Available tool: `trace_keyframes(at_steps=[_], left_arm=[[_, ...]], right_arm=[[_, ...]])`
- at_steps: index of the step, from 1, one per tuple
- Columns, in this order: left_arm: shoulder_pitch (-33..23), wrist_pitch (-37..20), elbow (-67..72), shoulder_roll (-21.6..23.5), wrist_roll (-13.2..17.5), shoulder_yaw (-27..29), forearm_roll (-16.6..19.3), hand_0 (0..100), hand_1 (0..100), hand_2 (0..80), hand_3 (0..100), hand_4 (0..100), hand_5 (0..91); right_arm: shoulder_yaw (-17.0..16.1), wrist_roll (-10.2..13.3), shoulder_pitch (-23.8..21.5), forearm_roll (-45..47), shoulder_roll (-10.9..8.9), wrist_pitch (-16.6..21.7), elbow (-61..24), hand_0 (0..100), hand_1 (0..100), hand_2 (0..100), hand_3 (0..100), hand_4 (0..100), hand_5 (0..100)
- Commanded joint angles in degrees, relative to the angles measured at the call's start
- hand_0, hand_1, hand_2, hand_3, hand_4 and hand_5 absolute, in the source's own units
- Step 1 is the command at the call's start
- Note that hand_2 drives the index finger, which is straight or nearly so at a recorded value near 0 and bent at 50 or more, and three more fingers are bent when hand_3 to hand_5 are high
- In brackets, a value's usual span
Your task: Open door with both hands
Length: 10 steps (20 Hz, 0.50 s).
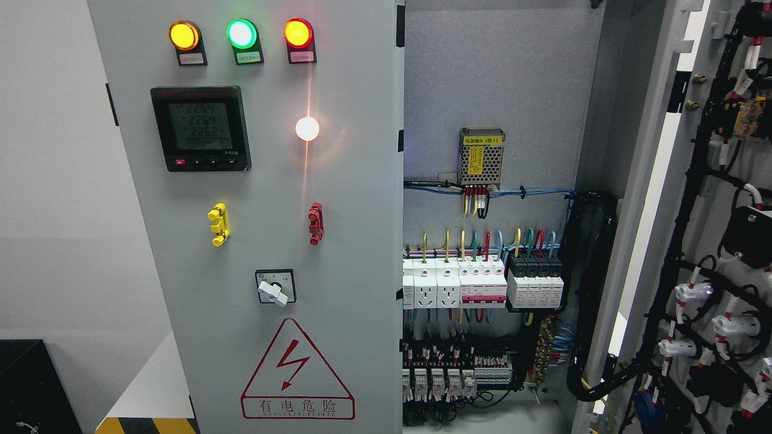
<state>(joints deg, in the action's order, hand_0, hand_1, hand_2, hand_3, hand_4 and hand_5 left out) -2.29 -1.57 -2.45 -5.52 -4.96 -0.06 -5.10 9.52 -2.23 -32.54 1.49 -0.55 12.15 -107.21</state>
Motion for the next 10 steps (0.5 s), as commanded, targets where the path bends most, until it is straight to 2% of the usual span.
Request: trace_keyframes(at_steps=[1,4,10], left_arm=[[0.0,-0.01,-0.01,-0.11,0.04,-1.78,0.0,0,0,0.0,0,0,0.0],[0.0,-0.01,-0.01,-0.11,0.04,-1.78,0.0,0,0,0.0,0,0,0.0],[0.0,-0.01,-0.01,-0.11,0.04,-1.78,0.0,0,0,0.0,0,0,0.0]], right_arm=[[1.72,0.21,3.88,2.02,-1.65,0.15,-12.41,19,0,0,0,0,0],[2.34,0.3,6.96,2.29,-1.3,0.07,-12.41,19,0,0,0,0,0],[2.87,0.47,16.1,2.55,-0.94,-0.46,-12.23,19,0,0,0,0,0]])
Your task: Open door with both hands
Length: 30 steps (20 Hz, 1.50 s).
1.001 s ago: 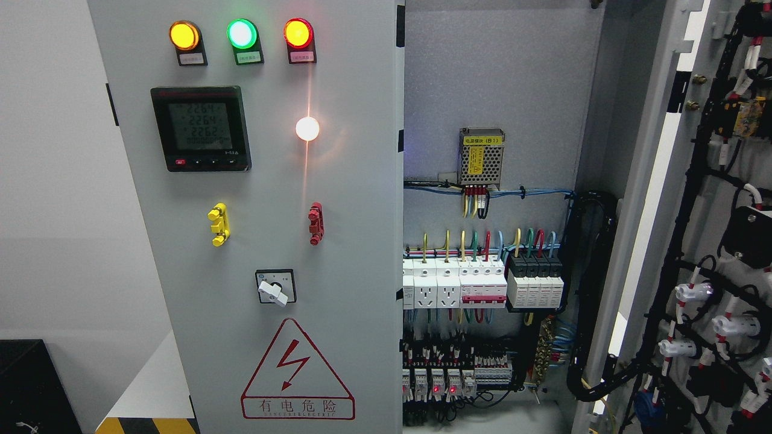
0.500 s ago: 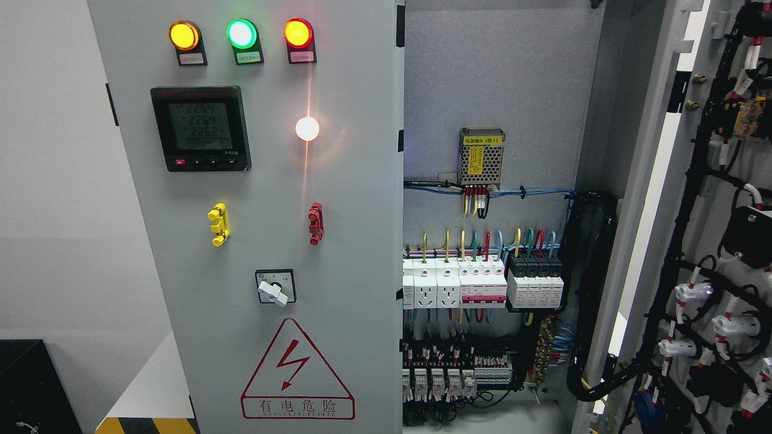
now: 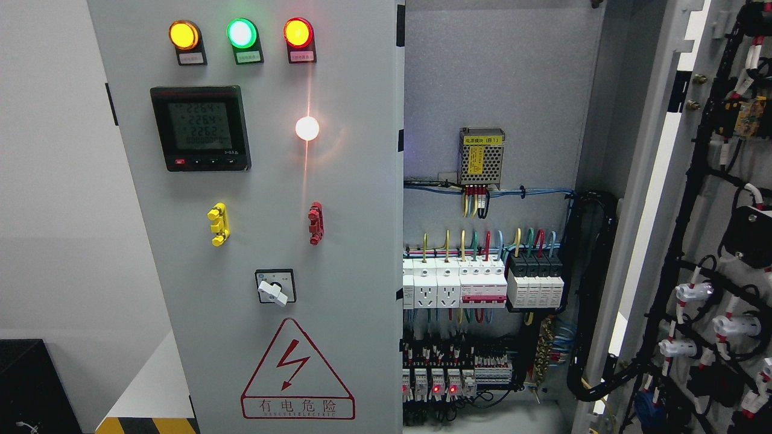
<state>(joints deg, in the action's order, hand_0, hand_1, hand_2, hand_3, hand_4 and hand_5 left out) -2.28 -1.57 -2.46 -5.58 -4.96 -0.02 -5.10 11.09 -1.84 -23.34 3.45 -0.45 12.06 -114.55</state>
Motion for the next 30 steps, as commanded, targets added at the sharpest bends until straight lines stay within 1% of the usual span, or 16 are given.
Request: trace_keyframes(at_steps=[1,5,7,9,11,14,17,19,21,25,28,30], left_arm=[[0.0,-0.01,0.0,-0.05,0.03,-1.82,0.0,0,0,0.0,0,0,0.0],[0.0,-0.01,0.0,-0.05,0.03,-1.82,0.0,0,0,0.0,0,0,0.0],[0.0,-0.01,0.0,-0.05,0.03,-1.82,0.0,0,0,0.0,0,0,0.0],[0.0,-0.01,0.0,-0.05,0.03,-1.82,0.0,0,0,0.0,0,0,0.0],[0.0,-0.1,0.0,-0.05,0.03,-1.82,0.0,0,0,0.0,0,0,0.0],[0.0,-0.01,0.0,-0.05,0.03,-1.82,0.0,0,0,0.0,0,0,0.0],[0.0,-0.01,0.0,-0.05,0.03,-1.82,0.0,0,0,0.0,0,0,0.0],[0.0,-0.01,0.0,-0.05,0.03,-1.82,0.0,0,0,0.0,0,0,0.0],[0.0,-0.01,0.0,-0.05,0.03,-1.82,0.0,0,0,0.0,0,0,0.0],[0.0,-0.01,0.0,-0.05,0.03,-1.82,0.0,0,0,0.0,0,0,0.0],[0.0,-0.01,0.0,-0.05,0.03,-1.82,0.0,0,0,0.0,0,0,0.0],[0.0,-0.01,0.0,-0.05,0.03,-1.82,0.0,0,0,0.0,0,0,0.0]], right_arm=[[1.04,0.08,8.56,0.59,-1.04,-0.46,-4.63,19,0,0,0,0,0],[1.39,0.26,15.59,0.51,-1.04,-0.63,-2.35,19,0,0,0,0,0],[1.83,0.26,17.71,0.51,-0.43,-1.94,-1.38,19,0,0,0,0,0],[3.32,0.26,19.55,0.51,0.54,-4.75,-0.77,19,0,0,0,0,0],[3.94,0.26,21.75,0.51,1.24,-8.35,0.02,19,0,0,0,0,0],[3.76,0.17,24.83,0.59,1.51,-13.71,0.03,19,0,0,0,0,0],[3.59,0.08,27.11,0.51,1.6,-16.97,0.2,19,0,0,0,0,0],[3.94,0.08,28.17,0.51,2.12,-17.33,1.34,19,0,0,0,0,0],[3.94,0.08,30.97,0.51,4.05,-17.42,3.44,19,0,0,0,0,0],[4.03,-0.09,33.44,0.51,4.41,-17.42,6.87,19,0,0,0,0,0],[3.76,-0.27,37.22,0.51,4.93,-17.94,10.04,19,0,0,0,0,0],[3.5,-0.27,39.41,0.42,5.29,-19.17,11.53,19,0,0,0,0,0]])
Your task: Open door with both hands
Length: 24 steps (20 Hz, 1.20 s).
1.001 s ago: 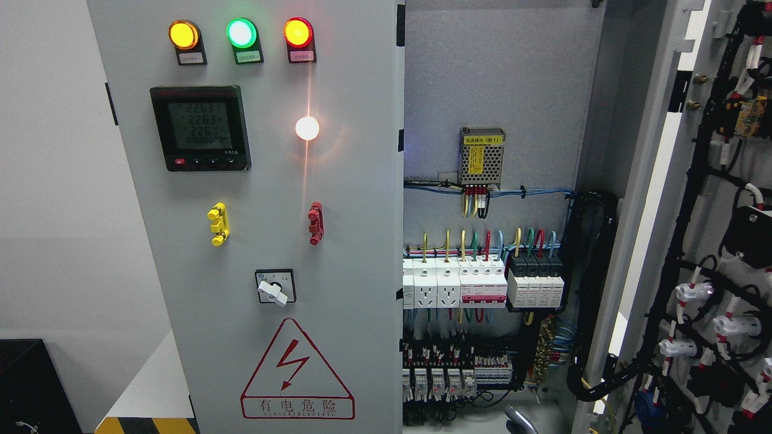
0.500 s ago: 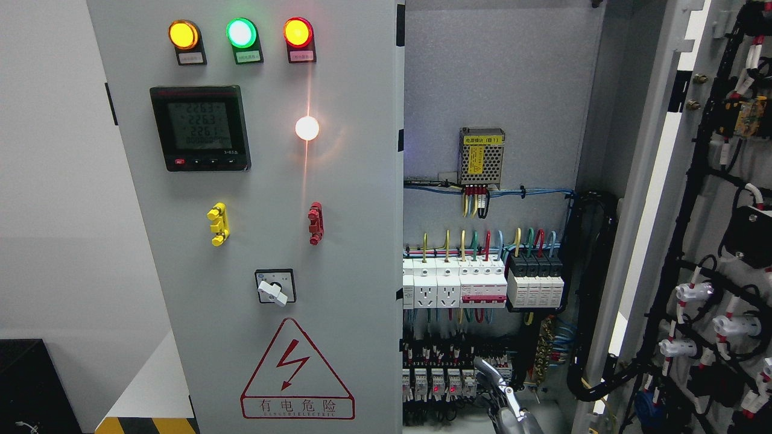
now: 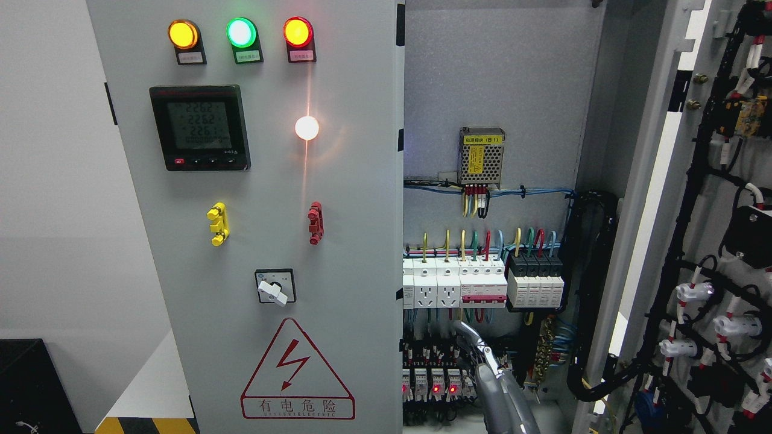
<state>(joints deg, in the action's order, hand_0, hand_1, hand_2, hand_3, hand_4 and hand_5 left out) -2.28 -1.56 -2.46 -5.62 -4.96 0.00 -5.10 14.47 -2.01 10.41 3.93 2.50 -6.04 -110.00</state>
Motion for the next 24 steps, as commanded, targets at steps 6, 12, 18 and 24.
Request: trace_keyframes(at_steps=[6,12,18,24], left_arm=[[0.0,-0.02,0.0,0.0,0.03,-1.85,0.0,0,0,0.0,0,0,0.0],[0.0,-0.02,0.0,0.0,0.03,-1.85,0.0,0,0,0.0,0,0,0.0],[0.0,-0.02,0.0,0.0,0.03,-1.85,0.0,0,0,0.0,0,0,0.0],[0.0,-0.02,0.0,0.0,0.03,-1.85,0.0,0,0,0.0,0,0,0.0]], right_arm=[[-0.76,-0.1,11.46,0.02,2.78,-2.22,12.26,19,0,0,0,0,0],[-1.38,-0.1,16.3,0.02,2.78,-2.65,16.04,19,0,0,0,0,0],[-1.2,-0.19,18.5,3.61,2.86,-4.5,16.84,19,0,0,0,0,0],[-1.29,-0.54,19.91,4.94,2.78,-5.64,17.72,19,0,0,0,0,0]])
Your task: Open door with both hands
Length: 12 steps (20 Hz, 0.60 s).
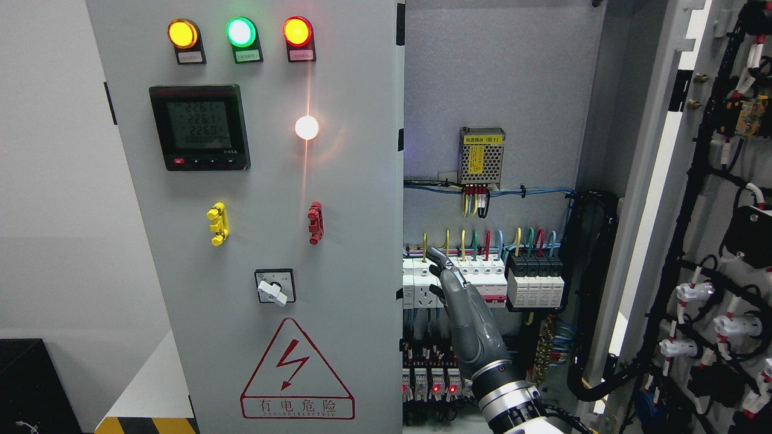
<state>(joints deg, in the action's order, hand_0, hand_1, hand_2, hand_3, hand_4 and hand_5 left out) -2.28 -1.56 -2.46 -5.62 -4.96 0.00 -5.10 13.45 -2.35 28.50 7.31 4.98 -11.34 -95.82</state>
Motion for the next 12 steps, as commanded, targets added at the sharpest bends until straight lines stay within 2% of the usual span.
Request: trace_keyframes(at_steps=[1,3,9,12], left_arm=[[0.0,-0.02,0.0,0.0,0.03,-1.85,0.0,0,0,0.0,0,0,0.0],[0.0,-0.02,0.0,0.0,0.03,-1.85,0.0,0,0,0.0,0,0,0.0],[0.0,-0.02,0.0,0.0,0.03,-1.85,0.0,0,0,0.0,0,0,0.0],[0.0,-0.02,0.0,0.0,0.03,-1.85,0.0,0,0,0.0,0,0,0.0]], right_arm=[[-0.18,-0.9,1.91,2.7,0.21,-0.44,3.54,19,0,0,0,0,0],[-0.09,-2.13,2.0,5.25,0.03,-1.23,3.54,19,0,0,0,0,0],[-0.27,-2.57,4.37,5.87,-0.23,-1.93,4.68,19,0,0,0,0,0],[-0.27,-5.38,5.16,7.8,-0.32,-2.11,5.47,19,0,0,0,0,0]])
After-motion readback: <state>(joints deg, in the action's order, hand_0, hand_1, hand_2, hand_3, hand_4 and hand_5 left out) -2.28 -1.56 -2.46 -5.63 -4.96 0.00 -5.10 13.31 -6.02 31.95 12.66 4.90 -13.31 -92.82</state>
